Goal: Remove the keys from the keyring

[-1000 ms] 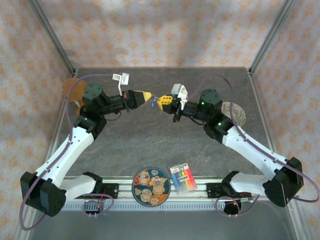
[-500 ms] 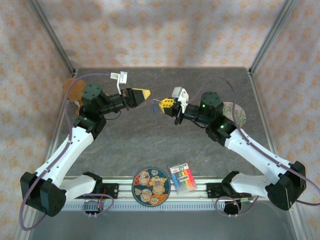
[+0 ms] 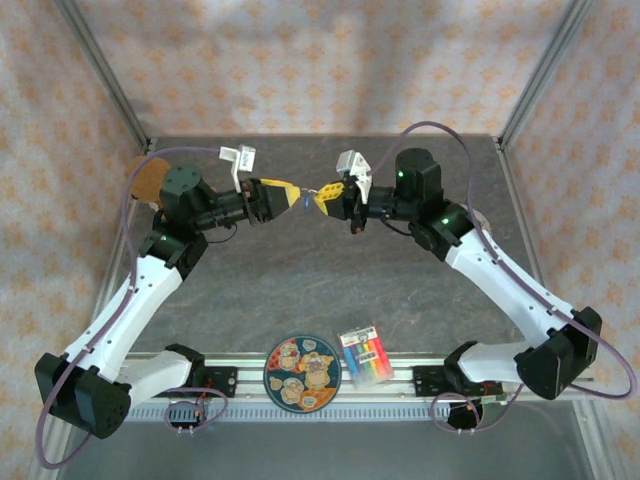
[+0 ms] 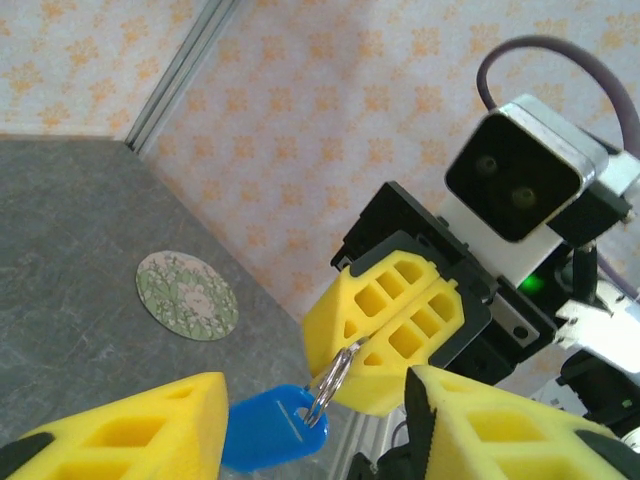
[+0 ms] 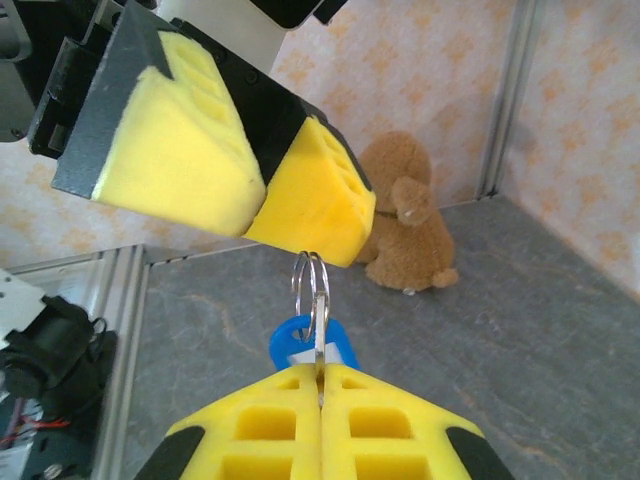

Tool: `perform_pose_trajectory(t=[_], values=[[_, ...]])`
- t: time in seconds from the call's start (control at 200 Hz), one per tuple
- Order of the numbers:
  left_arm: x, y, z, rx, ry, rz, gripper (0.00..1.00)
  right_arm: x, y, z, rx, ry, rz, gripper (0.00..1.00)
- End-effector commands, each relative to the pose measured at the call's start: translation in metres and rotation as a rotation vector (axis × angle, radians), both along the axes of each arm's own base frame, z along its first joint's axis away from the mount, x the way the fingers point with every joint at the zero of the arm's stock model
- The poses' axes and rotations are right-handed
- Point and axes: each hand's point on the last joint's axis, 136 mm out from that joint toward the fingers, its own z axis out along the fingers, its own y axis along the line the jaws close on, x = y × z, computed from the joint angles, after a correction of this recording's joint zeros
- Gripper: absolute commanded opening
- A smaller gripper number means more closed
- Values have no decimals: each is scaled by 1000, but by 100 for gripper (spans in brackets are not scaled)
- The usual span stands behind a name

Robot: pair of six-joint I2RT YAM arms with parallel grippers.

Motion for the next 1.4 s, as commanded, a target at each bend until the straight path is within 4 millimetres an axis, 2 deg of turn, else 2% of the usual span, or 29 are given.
perform_pose_trajectory(t=[0.0,0.48,0.931,1.191,1.396], values=[[-10,2,16,7,-64,-24,52,-12,1,3,-6,63,84,0],[-13,-8,11,17,-51,-86,49,-14,4,10,13,98,140,0],[-21,-15,8,23,-54,-138,29,-12,6,15,29,123,151,0],[-21,-14,9,23,-59,-133,0,-12,6,14,24,119,145,0],[-19,-12,17,-16,-60,-119,0,-11,2,11,34,68,116,0]])
